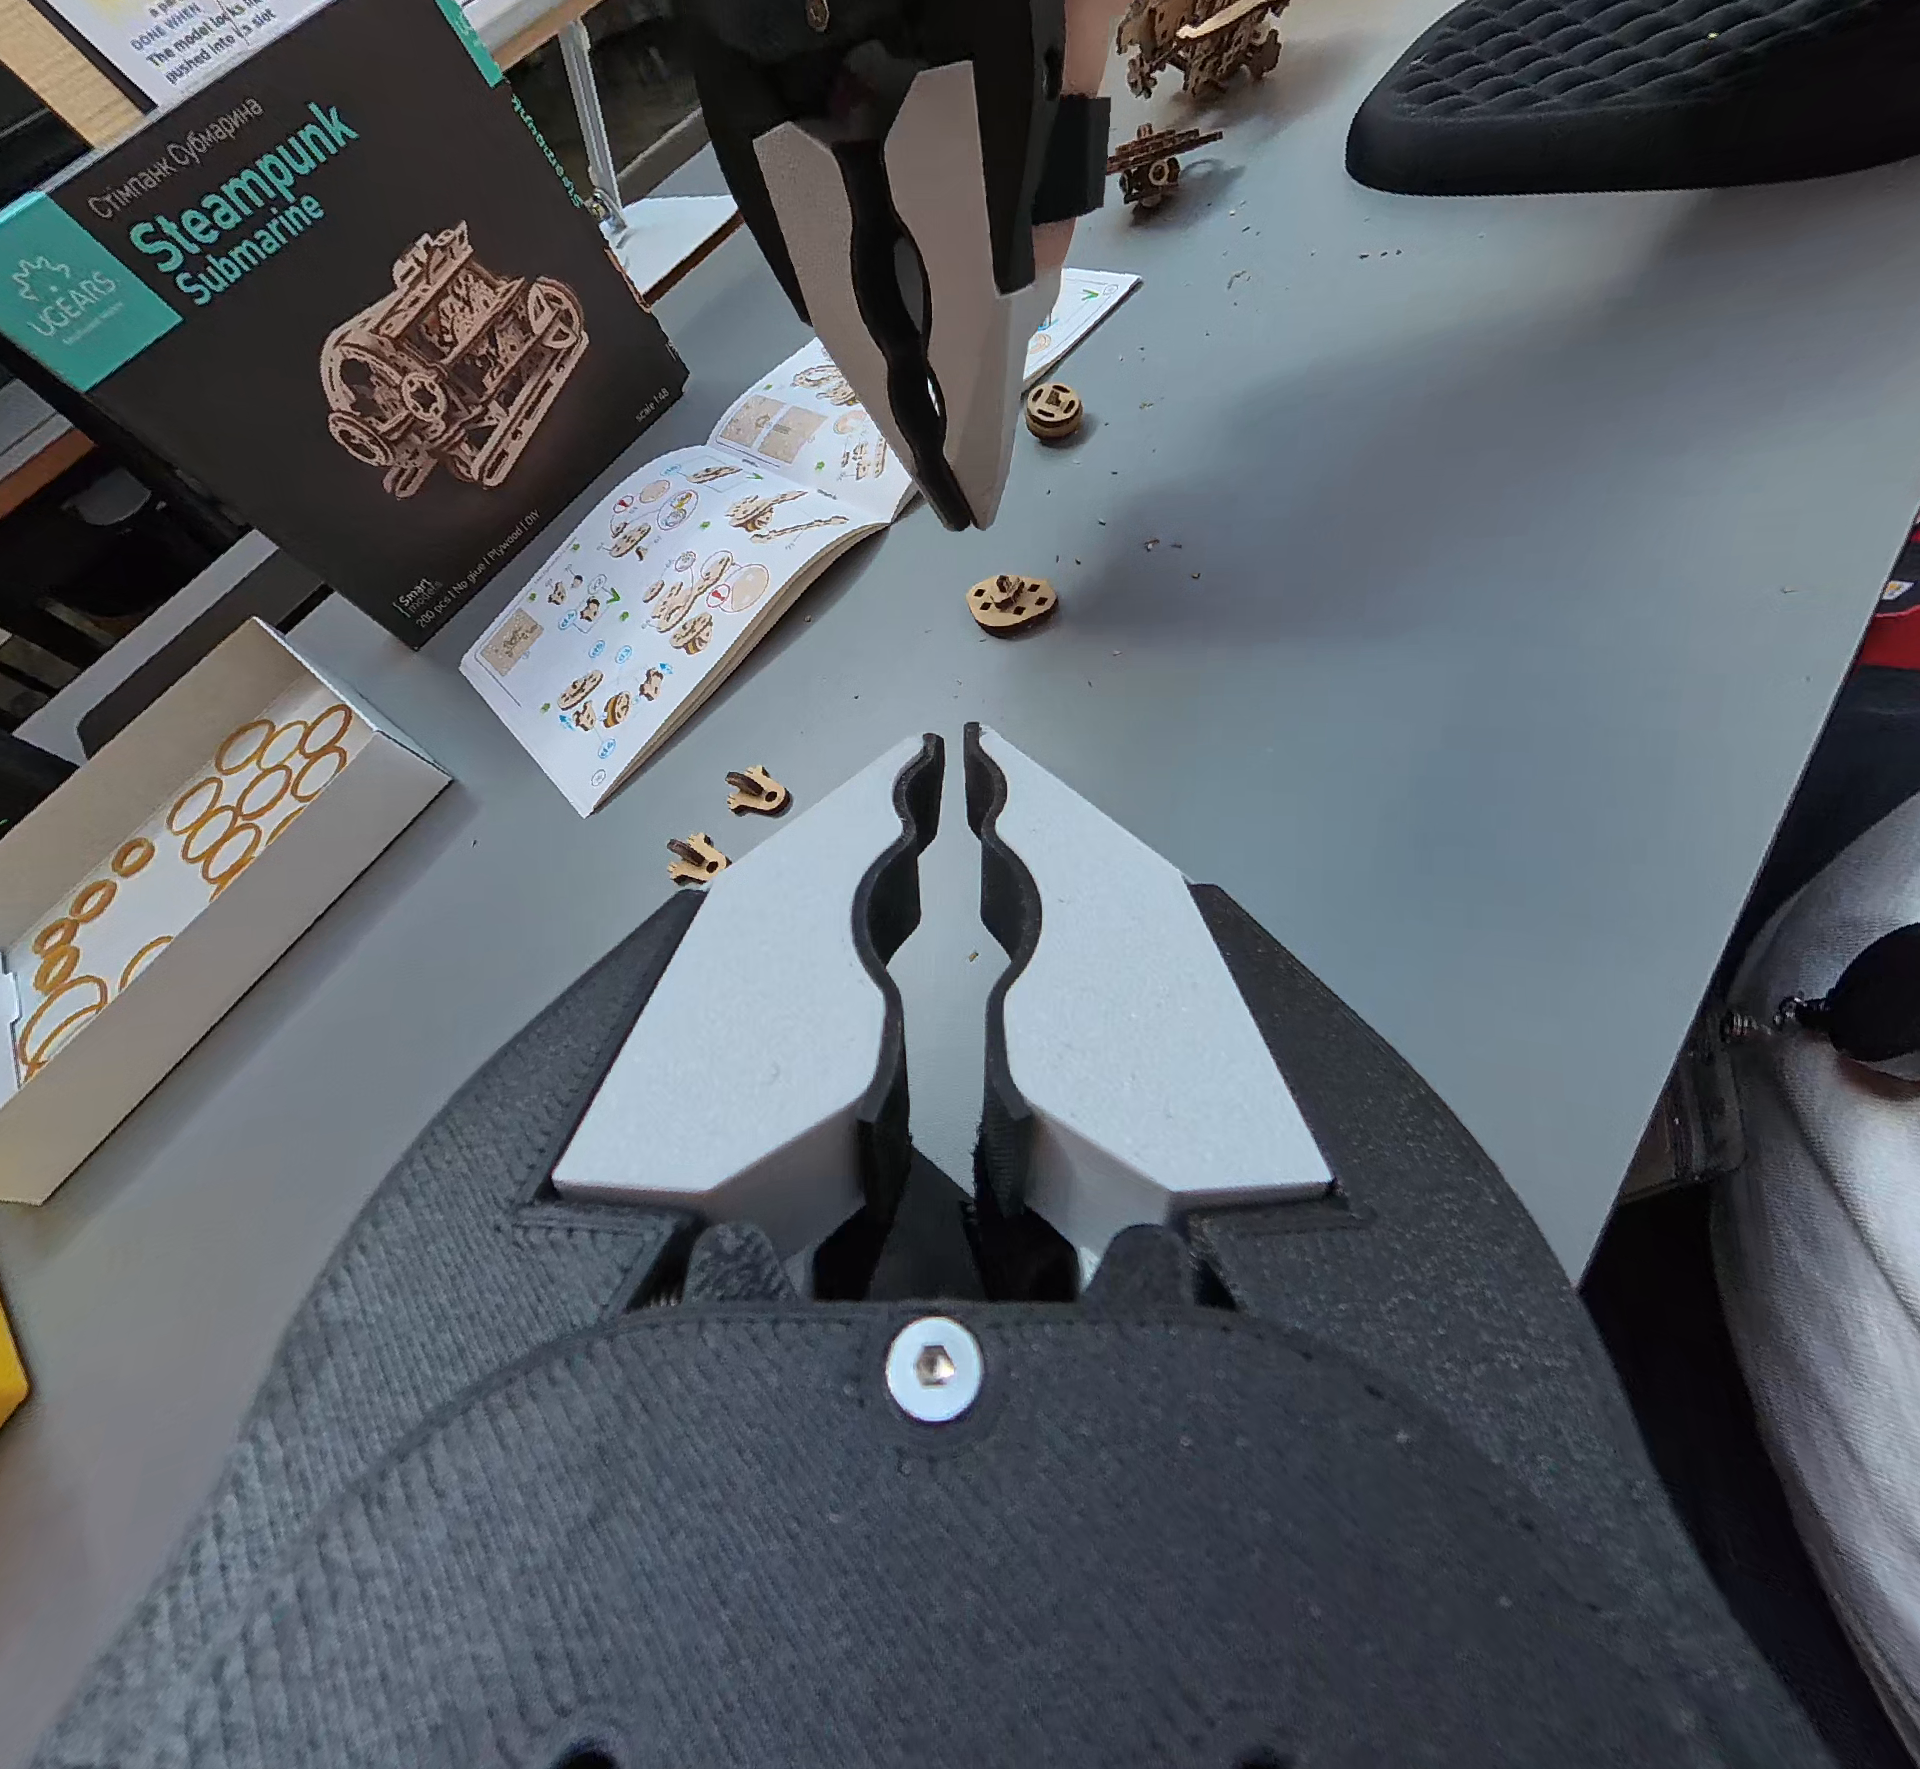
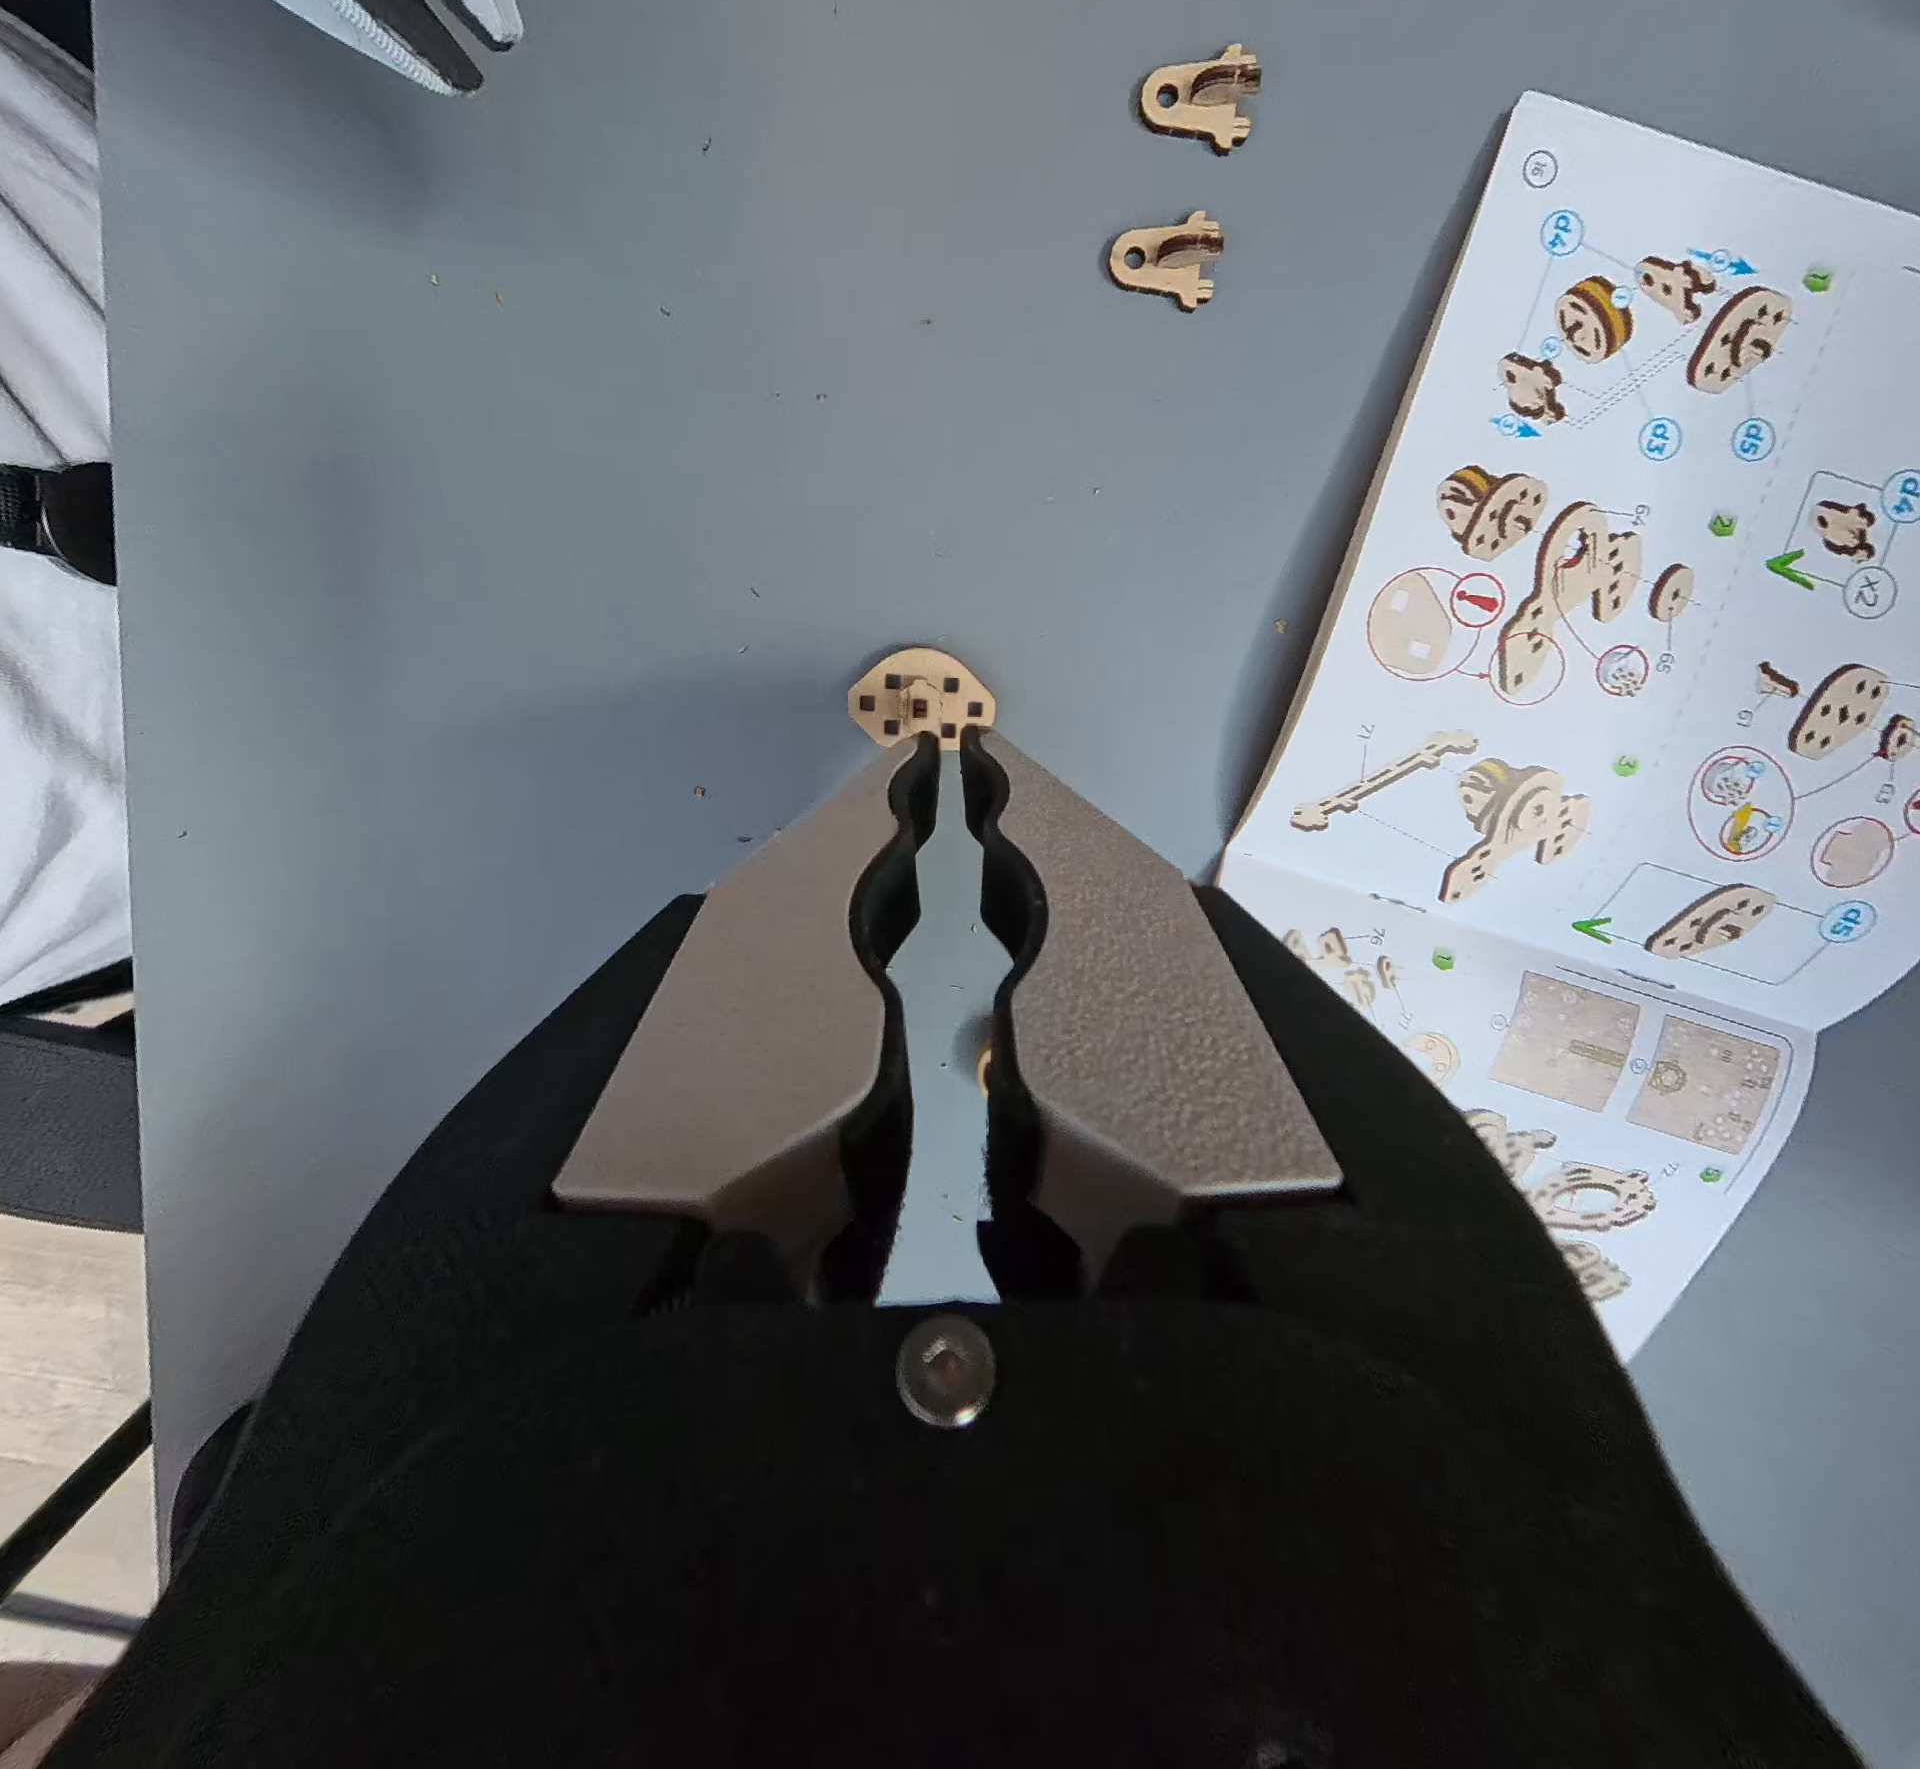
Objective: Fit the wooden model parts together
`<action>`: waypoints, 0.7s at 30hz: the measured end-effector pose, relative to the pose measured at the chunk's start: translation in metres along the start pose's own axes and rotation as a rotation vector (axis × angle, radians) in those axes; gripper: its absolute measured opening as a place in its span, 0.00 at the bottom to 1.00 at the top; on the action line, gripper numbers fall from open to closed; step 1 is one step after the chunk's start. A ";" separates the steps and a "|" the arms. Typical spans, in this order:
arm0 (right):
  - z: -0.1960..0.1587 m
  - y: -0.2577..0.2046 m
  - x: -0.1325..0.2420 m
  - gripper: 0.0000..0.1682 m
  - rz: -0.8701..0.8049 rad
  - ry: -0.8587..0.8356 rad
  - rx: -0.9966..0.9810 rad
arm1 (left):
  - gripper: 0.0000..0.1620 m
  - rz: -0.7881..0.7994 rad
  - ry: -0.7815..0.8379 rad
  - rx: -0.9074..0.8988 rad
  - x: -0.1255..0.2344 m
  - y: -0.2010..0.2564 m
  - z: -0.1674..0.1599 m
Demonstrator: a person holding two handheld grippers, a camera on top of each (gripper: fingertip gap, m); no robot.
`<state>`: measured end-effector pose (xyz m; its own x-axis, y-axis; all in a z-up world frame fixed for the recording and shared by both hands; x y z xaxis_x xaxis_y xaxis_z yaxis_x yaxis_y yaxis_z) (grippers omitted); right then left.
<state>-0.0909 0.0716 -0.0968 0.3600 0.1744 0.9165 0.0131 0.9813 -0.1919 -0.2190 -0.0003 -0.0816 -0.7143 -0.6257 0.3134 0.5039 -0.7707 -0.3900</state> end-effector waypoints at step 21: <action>0.005 0.003 -0.016 0.01 0.129 0.066 -0.116 | 0.01 0.003 -0.004 -0.004 0.000 0.000 0.000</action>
<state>-0.1010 0.0719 -0.1106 0.4264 0.2886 0.8572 0.0693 0.9345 -0.3491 -0.2190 0.0001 -0.0813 -0.7111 -0.6283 0.3157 0.5039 -0.7685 -0.3943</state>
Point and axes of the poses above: each gripper's, where its closed fingertips meet, x back along the fingers, z out of its top, y = z × x across the jaws, the point moved 4 cm from there along x, back along the fingers, and after that the axes turned 9 degrees about z, right-handed, at the moved point
